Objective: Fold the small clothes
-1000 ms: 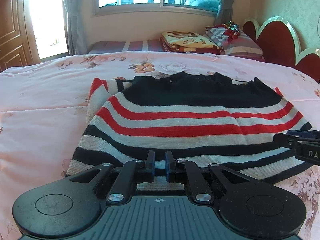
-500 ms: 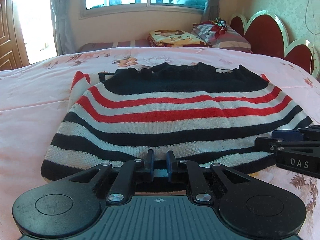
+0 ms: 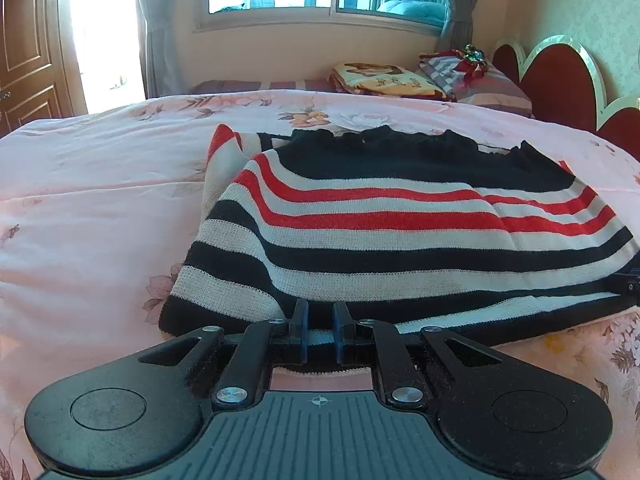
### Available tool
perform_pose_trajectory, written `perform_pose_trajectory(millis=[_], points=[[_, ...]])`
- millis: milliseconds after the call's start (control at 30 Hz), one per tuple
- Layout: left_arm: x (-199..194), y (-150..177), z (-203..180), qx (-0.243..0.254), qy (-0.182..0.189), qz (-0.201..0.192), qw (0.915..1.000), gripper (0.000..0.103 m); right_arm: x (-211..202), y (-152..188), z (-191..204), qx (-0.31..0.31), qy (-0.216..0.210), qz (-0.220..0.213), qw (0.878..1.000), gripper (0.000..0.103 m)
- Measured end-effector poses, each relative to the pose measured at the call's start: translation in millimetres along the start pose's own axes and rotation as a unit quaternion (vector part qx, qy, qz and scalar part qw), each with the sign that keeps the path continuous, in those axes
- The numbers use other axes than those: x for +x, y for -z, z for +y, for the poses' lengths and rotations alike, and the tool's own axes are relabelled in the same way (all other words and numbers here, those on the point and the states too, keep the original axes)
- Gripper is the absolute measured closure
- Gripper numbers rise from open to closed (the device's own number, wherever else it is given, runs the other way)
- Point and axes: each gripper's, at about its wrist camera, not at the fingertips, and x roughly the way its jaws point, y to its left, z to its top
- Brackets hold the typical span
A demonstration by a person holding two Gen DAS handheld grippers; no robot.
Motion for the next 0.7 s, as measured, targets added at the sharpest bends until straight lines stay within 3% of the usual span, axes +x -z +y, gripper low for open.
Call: perform_pose_trajectory(millis=[67, 167, 333, 400, 467, 567, 700], points=[[-2.4, -3.7, 2.6, -0.013, 0.006, 0.008, 0.9999, 0.09, -5.6, -2.8, -2.2, 0.015, -0.003, -0.016, 1.0, 0.061], [-2.6, -5.4, 9.1, -0.034, 0.01, 0.013, 0.9993, 0.09, 7.2, 1.2, -4.2, 0.007, 0.01, 0.007, 1.0, 0.06], [-8.0, -5.9, 8.0, -0.014, 0.001, -0.009, 0.9999, 0.09, -5.3, -5.4, -4.9, 0.034, 0.003, -0.018, 0.999, 0.06], [-0.5, -6.4, 14.2, -0.017, 0.001, -0.001, 0.9999, 0.09, 7.7, -4.3, -4.4, 0.018, 0.008, 0.014, 1.0, 0.059], [7.3, -6.5, 26.9, -0.047, 0.018, 0.009, 0.9987, 0.09, 8.9, -4.7, -5.7, 0.015, 0.004, 0.016, 1.0, 0.058], [4.0, -9.4, 28.6, -0.058, 0.021, 0.017, 0.998, 0.09, -0.8, -10.2, -11.3, 0.037, -0.005, -0.002, 0.999, 0.058], [0.4, -20.5, 22.2, -0.05, 0.013, 0.0, 0.9987, 0.09, 1.5, -23.3, -11.5, 0.039, -0.007, -0.013, 0.999, 0.056]])
